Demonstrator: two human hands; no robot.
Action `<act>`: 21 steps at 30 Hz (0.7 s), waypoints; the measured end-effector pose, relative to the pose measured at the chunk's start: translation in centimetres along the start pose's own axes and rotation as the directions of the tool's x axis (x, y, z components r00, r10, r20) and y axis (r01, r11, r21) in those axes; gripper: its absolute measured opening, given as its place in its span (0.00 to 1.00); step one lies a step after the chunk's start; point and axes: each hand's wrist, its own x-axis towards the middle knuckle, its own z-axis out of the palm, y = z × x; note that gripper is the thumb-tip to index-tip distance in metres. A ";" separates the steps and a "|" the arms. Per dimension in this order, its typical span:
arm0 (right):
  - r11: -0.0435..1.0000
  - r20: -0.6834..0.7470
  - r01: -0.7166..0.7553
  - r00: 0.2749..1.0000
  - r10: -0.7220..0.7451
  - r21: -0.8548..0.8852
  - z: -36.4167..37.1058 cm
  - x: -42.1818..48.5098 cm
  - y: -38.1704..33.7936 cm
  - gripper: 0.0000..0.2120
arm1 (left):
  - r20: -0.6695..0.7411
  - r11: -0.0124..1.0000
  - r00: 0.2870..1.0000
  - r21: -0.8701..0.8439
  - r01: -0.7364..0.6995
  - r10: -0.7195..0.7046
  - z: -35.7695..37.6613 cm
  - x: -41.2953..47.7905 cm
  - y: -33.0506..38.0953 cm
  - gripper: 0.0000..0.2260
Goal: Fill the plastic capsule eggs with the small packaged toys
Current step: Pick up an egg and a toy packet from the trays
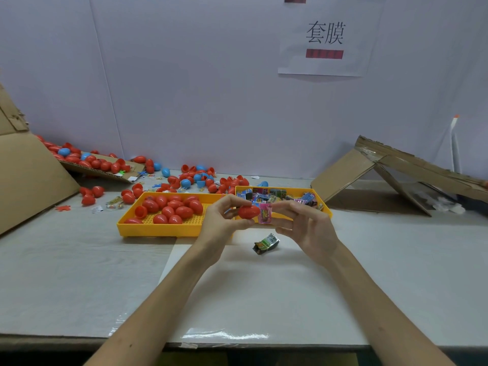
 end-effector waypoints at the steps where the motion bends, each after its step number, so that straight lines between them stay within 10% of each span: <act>1: 1.000 0.005 -0.002 1.000 0.002 -0.008 0.0 0.0 0.0 0.17 | 0.009 1.000 1.000 -0.003 0.003 -0.003 0.1 0.0 0.0 0.16; 21: 0.999 0.053 0.020 0.998 -0.018 -0.035 -0.1 0.1 0.2 0.16 | 0.049 0.998 0.998 0.043 0.039 -0.041 0.5 -0.3 0.4 0.10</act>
